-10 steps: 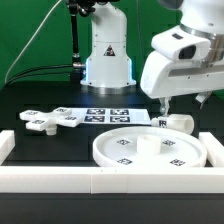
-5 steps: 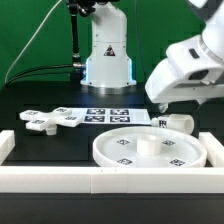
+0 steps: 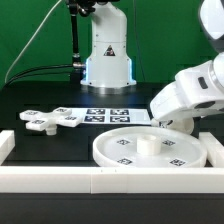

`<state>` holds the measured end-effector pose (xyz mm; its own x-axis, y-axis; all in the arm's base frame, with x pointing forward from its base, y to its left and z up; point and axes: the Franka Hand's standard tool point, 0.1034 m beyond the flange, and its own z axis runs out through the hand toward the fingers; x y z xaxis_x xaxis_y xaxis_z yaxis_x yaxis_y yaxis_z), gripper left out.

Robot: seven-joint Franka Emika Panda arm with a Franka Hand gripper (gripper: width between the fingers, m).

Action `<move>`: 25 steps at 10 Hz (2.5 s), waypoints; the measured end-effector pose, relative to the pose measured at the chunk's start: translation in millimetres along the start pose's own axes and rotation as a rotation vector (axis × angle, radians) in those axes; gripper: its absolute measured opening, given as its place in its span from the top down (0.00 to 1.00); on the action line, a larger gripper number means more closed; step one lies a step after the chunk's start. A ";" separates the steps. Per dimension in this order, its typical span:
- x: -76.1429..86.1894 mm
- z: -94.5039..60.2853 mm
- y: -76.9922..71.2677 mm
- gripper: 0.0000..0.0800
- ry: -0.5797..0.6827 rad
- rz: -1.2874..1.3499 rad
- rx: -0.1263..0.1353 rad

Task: Assemble round table

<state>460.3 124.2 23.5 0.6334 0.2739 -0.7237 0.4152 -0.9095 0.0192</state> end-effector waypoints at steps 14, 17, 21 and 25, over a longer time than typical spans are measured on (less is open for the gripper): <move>-34.6 -43.2 28.8 0.49 -0.050 -0.111 0.021; -25.6 -45.0 29.2 0.49 0.011 -0.111 0.015; -37.6 -75.1 62.1 0.49 0.237 -0.032 0.041; -29.3 -85.3 71.7 0.49 0.534 -0.004 0.022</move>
Offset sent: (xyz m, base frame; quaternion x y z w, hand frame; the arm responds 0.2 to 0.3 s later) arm -0.0004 -0.0011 -0.0059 -0.0015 0.0127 -0.0033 0.9999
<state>527.2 77.7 104.9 0.8785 0.3929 -0.2719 0.4079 -0.9130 -0.0014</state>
